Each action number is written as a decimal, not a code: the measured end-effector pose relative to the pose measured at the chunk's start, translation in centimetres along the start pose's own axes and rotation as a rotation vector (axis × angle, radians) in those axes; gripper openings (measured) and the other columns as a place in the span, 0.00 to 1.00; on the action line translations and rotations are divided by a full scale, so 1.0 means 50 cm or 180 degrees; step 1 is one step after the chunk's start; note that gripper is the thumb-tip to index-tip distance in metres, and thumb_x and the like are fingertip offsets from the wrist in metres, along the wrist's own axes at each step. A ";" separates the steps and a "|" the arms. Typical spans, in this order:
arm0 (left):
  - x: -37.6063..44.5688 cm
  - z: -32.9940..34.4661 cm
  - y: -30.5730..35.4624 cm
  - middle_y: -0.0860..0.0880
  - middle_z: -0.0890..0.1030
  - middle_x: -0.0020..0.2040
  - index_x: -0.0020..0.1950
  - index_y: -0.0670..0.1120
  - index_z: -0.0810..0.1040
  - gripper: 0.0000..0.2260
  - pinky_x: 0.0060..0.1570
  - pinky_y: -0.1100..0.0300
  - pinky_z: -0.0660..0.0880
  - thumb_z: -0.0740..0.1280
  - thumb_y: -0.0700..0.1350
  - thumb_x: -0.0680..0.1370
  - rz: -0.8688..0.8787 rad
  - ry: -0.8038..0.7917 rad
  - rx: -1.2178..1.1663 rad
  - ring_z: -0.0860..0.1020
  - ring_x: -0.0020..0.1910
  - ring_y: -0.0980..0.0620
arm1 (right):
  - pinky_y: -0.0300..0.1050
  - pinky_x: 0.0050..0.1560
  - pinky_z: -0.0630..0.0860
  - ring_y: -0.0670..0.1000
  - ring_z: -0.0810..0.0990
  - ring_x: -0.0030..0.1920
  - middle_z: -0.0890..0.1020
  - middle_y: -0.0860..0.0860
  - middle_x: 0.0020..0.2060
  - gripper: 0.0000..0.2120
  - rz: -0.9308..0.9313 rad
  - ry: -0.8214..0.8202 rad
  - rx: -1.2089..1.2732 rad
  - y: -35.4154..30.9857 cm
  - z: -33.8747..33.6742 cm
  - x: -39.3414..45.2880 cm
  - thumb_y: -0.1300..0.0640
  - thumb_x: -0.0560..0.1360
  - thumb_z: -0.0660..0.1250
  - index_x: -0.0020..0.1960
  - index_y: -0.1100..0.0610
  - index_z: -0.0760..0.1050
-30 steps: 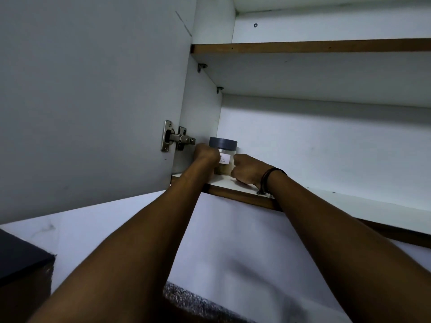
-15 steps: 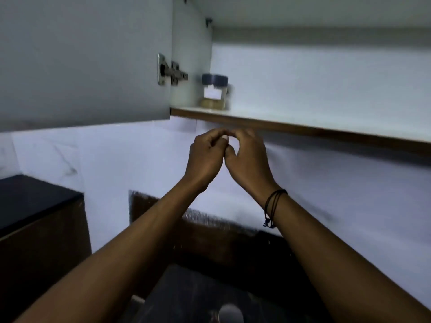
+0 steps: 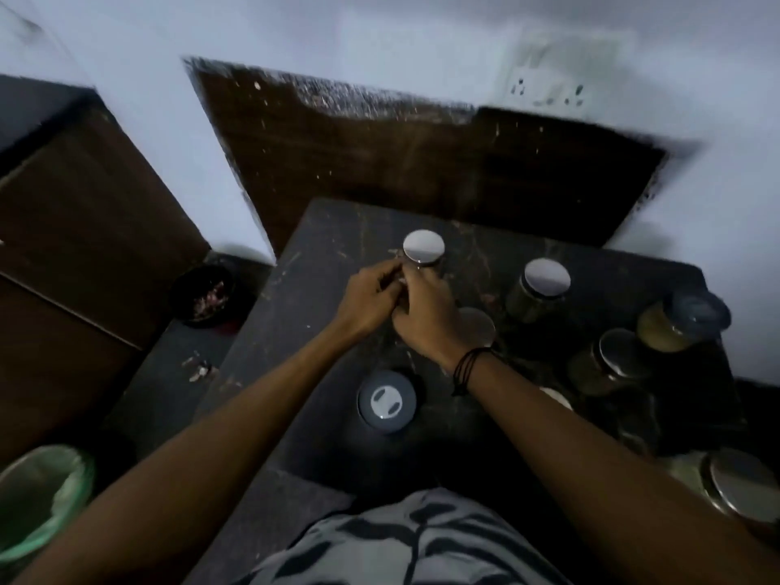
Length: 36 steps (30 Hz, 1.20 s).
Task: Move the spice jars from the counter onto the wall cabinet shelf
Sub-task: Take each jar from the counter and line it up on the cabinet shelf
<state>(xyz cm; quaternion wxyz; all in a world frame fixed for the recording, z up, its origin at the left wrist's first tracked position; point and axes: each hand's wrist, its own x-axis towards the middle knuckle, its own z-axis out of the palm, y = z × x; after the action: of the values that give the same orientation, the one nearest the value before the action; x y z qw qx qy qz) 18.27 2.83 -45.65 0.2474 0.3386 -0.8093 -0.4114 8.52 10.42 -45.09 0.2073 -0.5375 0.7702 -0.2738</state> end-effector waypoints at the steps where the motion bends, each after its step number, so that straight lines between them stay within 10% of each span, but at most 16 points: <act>1: -0.020 0.017 -0.018 0.51 0.84 0.55 0.62 0.44 0.81 0.15 0.54 0.61 0.76 0.64 0.35 0.78 -0.0058 -0.0075 0.0049 0.80 0.52 0.59 | 0.58 0.63 0.73 0.61 0.72 0.64 0.72 0.57 0.64 0.25 0.0069 -0.0139 -0.0055 0.017 0.021 -0.019 0.59 0.74 0.63 0.71 0.56 0.66; 12: -0.185 0.105 -0.129 0.51 0.85 0.54 0.62 0.46 0.81 0.13 0.52 0.57 0.78 0.65 0.39 0.79 -0.0609 -0.0530 -0.0034 0.82 0.51 0.57 | 0.56 0.74 0.62 0.59 0.56 0.76 0.58 0.57 0.76 0.52 0.0175 -0.1227 -0.0047 0.117 0.146 -0.159 0.40 0.67 0.72 0.79 0.55 0.45; 18: -0.192 0.110 -0.132 0.37 0.85 0.46 0.51 0.35 0.83 0.07 0.49 0.45 0.79 0.65 0.36 0.80 -0.1189 -0.0395 -0.0839 0.83 0.47 0.37 | 0.60 0.76 0.57 0.60 0.46 0.79 0.46 0.56 0.79 0.69 0.0016 -0.1400 -0.0143 0.133 0.156 -0.169 0.31 0.56 0.76 0.77 0.45 0.29; 25: -0.172 0.109 -0.118 0.38 0.84 0.42 0.45 0.35 0.83 0.13 0.42 0.51 0.78 0.62 0.40 0.81 -0.2270 0.0472 -0.1539 0.82 0.40 0.46 | 0.37 0.63 0.68 0.47 0.68 0.63 0.64 0.52 0.63 0.53 -0.0276 -0.0286 0.0440 0.129 0.155 -0.170 0.45 0.59 0.80 0.76 0.51 0.55; 36: -0.127 0.078 -0.074 0.48 0.87 0.43 0.49 0.46 0.81 0.14 0.42 0.55 0.77 0.57 0.48 0.79 -0.2652 0.0981 -0.3102 0.83 0.48 0.48 | 0.47 0.65 0.74 0.46 0.75 0.65 0.75 0.51 0.65 0.25 0.0223 0.0424 0.2375 0.099 0.117 -0.127 0.50 0.75 0.64 0.70 0.52 0.64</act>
<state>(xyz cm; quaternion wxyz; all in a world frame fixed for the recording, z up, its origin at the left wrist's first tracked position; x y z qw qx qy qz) 21.00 7.93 -51.60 0.3055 0.5277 -0.2870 -0.7388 10.71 16.59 -52.58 0.3475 -0.3794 0.6472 -0.5625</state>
